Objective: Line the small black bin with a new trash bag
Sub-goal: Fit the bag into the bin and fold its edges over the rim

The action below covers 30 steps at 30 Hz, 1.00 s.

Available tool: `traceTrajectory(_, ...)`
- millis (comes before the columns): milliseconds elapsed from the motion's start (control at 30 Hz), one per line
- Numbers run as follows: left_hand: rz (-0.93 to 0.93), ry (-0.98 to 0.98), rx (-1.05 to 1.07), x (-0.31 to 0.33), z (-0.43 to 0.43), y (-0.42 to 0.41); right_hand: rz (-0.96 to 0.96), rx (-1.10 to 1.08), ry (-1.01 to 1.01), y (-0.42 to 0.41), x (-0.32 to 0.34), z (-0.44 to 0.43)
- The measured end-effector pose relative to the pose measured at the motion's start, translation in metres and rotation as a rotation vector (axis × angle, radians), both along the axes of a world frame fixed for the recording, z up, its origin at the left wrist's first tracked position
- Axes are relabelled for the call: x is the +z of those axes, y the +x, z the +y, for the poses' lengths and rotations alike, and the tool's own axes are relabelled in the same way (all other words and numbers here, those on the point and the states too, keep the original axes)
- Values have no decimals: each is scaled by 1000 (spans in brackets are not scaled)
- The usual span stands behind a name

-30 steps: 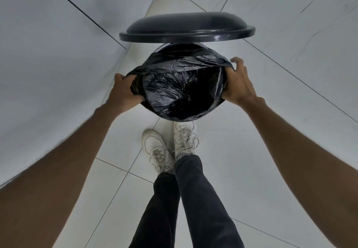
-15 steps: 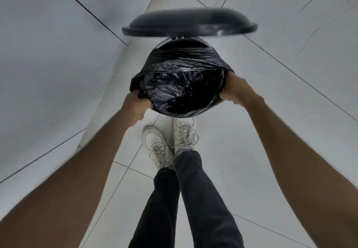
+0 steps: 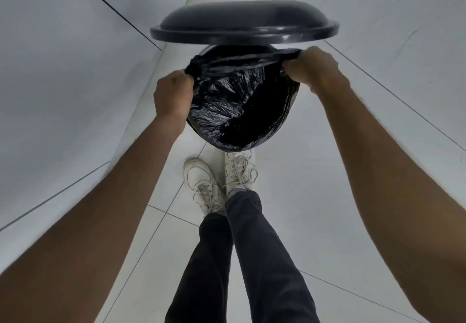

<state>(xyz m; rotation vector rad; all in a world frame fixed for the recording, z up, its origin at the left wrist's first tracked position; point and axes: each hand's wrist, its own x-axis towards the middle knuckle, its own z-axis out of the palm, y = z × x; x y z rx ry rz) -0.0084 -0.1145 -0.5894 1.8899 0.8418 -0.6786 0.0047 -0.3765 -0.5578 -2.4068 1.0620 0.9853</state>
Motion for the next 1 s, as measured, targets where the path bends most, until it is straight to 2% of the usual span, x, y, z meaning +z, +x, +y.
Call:
traceTrajectory(67,-74,33,-94,5,-7,0,-90,113,-50,9,0,9)
traceTrajectory(200,-228,49,-287,9,-16,4,-327,157,264,25,-10,30)
traceTrajectory(267,-309,68,-372,13,-23,5,-361,258,262,23,-14,40)
traceTrajectory(333,-402,89,-493,13,-28,8,-366,405,135,19,-19,51)
traceTrajectory(400,-408,123,-624,11,-31,11,-410,516,57,15,-18,57)
traceTrajectory(467,-371,156,-740,8,-32,15,-458,462,98,10,-17,56)
traceTrajectory(600,-302,227,-835,5,-32,23,-862,376,64,-23,-15,68)
traceTrajectory(667,-271,257,-864,6,-31,27,-887,216,141,-46,-19,83)
traceTrajectory(700,-257,256,-873,7,-32,28,-826,40,243,-53,-15,92)
traceTrajectory(800,-234,244,-847,9,-34,31,-425,-593,500,-56,-27,113)
traceTrajectory(867,-214,243,-828,7,-36,33,-272,-898,647,-44,-40,119)
traceTrajectory(933,-205,239,-803,4,-38,35,-239,-1040,706,-34,-61,123)
traceTrajectory(1000,-201,236,-787,0,-40,35,-247,-1078,737,-27,-84,124)
